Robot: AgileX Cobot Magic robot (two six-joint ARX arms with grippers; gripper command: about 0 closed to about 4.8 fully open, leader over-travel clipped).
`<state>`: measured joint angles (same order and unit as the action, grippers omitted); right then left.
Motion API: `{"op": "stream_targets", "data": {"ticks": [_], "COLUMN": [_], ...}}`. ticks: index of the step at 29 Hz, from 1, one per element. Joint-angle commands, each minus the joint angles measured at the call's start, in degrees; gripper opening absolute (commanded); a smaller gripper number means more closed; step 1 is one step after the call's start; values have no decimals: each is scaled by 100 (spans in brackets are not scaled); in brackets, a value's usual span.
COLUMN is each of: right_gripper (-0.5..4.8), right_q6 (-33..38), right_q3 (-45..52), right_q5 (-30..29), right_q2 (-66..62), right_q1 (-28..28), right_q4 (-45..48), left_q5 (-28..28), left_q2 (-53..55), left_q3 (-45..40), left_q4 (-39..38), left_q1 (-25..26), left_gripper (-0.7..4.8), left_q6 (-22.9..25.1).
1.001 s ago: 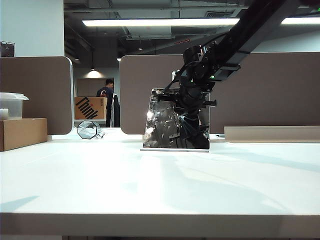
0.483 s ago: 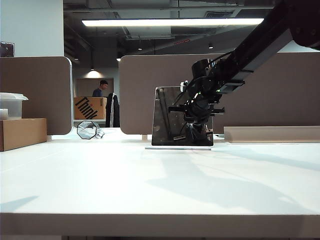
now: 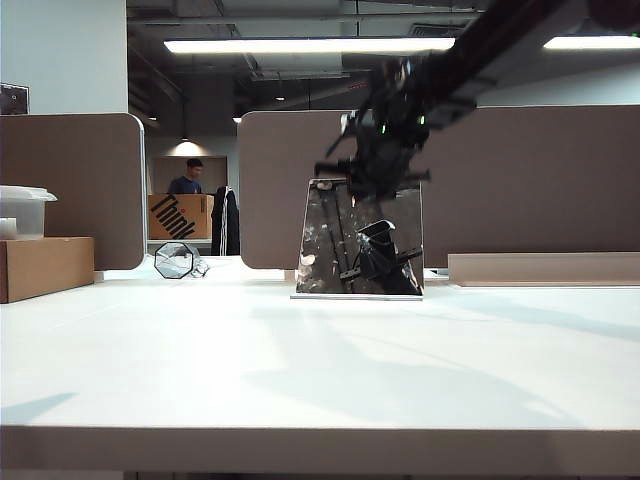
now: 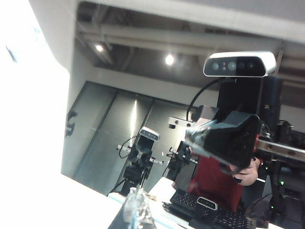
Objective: Push the center of the mirror on the table forward to move it for a short distance.
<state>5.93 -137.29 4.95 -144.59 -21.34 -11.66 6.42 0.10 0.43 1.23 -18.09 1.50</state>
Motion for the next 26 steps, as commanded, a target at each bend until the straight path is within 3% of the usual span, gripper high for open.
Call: {"op": "stream_targets", "data": {"ticks": [1,13,22,26], "right_gripper": [-5,-5,-5,-5], "right_q6": [11,111,111,109], "right_q3": [-2,0,0,0], "right_q5": [28,-98,129,422], "right_q2": [208,1700,3617,4529], "right_q1": [13,-197,-796,-1235], "right_q4": [-507,-2343,-3300,-3794], "left_q5": [7,4,11,48], "left_q2": [7,7,7,7], "left_q3": [-4,-4,-4,-4], "left_q4": [55,55,55,55], "left_q1": [11,70,103,525], "left_gripper": [-5,-5,-5,-5], "left_q6": [2,2,2,2]}}
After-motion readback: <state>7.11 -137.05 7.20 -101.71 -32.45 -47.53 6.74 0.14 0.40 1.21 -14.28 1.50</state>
